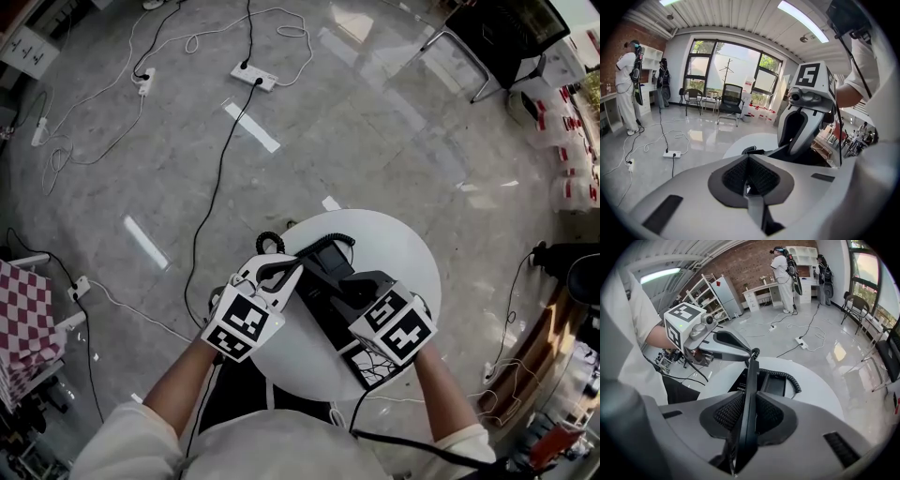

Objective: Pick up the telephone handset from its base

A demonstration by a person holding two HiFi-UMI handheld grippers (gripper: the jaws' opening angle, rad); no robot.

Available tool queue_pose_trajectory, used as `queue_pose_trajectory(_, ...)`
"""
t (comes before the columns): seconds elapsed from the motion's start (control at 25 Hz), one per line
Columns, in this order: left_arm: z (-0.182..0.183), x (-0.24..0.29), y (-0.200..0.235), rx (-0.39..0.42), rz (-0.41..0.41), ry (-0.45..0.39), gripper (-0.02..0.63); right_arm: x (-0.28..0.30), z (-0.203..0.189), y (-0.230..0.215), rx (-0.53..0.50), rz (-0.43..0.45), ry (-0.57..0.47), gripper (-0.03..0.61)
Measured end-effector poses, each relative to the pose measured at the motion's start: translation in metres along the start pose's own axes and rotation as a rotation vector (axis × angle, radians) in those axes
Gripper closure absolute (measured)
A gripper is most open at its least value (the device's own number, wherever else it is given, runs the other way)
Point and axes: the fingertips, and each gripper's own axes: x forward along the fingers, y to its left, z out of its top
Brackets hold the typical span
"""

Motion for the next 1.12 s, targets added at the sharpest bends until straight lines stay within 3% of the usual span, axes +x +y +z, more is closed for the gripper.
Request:
queue_pose_trajectory(0.36,-0.003,-0.013,0.012,-0.032,0.023,-0.02,0.606,0.008,0.007,0.005,-0.012,0.015,0.013,0.477)
queue_pose_trajectory(0.8,0.01,-0.032,0.018,-0.033,0.041,-0.072,0.606,-0.012,0.004,-0.001,0.236,0.071,-0.128,0.487)
queue_pose_trajectory(1.0,0.021,-0.042,0.011,0.038,0.059,-0.069,0.606,-0.031,0.007,-0.006,0.409,0.13,-0.254,0.487)
queue_pose_trajectory(1.12,0.033,-0.049,0.006,0.078,0.093,-0.077,0.606,-0.042,0.009,-0.006,0.429,0.109,-0.302,0.488)
